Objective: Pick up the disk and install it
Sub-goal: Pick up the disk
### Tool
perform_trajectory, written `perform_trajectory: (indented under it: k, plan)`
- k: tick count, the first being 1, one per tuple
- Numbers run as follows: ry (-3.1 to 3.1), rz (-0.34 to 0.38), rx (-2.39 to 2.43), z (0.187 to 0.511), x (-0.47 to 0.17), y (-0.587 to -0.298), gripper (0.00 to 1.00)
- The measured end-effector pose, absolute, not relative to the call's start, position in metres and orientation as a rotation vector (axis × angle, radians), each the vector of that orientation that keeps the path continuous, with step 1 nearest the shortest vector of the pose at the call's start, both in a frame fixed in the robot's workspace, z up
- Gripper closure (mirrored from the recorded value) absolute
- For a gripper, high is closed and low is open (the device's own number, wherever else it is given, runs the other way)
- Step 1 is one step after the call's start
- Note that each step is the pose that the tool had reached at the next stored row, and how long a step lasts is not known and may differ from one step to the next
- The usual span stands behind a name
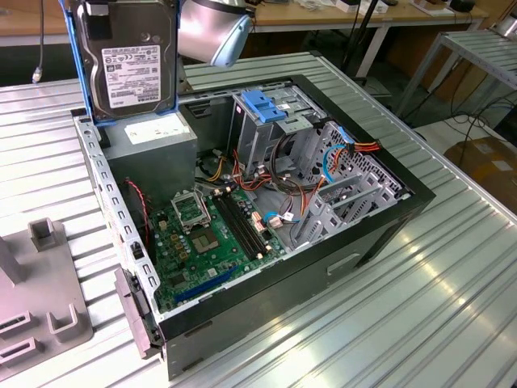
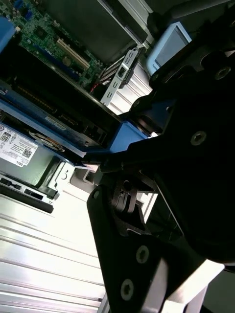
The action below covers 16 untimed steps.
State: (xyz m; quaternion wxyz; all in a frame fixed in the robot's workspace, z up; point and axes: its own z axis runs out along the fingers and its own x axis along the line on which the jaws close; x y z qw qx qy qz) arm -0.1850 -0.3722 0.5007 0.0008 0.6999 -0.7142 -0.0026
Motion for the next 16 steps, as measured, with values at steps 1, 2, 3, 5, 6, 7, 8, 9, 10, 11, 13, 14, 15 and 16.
perform_trajectory:
  k: [1, 2, 3, 5, 6, 7, 8, 9, 10, 11, 13, 14, 15, 16]
  plan:
    - [-2.243, -0.008, 2.198, 0.501, -0.185, -0.372, 0.63]
    - [-2.243, -0.008, 2.198, 0.501, -0.185, -0.372, 0.63]
    - [-2.243, -0.008, 2.198, 0.501, -0.185, -0.372, 0.63]
    - [-2.242, -0.008, 2.198, 0.501, -0.183, -0.372, 0.63]
    - [-2.243, -0.008, 2.198, 0.501, -0.183, -0.373, 0.63]
    - [-2.243, -0.008, 2.198, 0.501, -0.182, -0.373, 0.63]
    - [-2.243, -0.008, 2.198, 0.501, -0.181, -0.374, 0.63]
    - [-2.243, -0.008, 2.198, 0.501, -0.18, -0.375, 0.63]
    - [-2.243, -0.008, 2.198, 0.501, -0.179, -0.376, 0.63]
    - [-2.243, -0.008, 2.198, 0.501, -0.178, -0.378, 0.63]
    - [-2.243, -0.008, 2.198, 0.501, -0.176, -0.381, 0.63]
    - [-2.243, -0.008, 2.198, 0.501, -0.175, -0.383, 0.63]
    - [-2.243, -0.008, 2.198, 0.501, -0.175, -0.384, 0.63]
    - [-2.243, -0.008, 2.198, 0.501, -0.174, -0.385, 0.63]
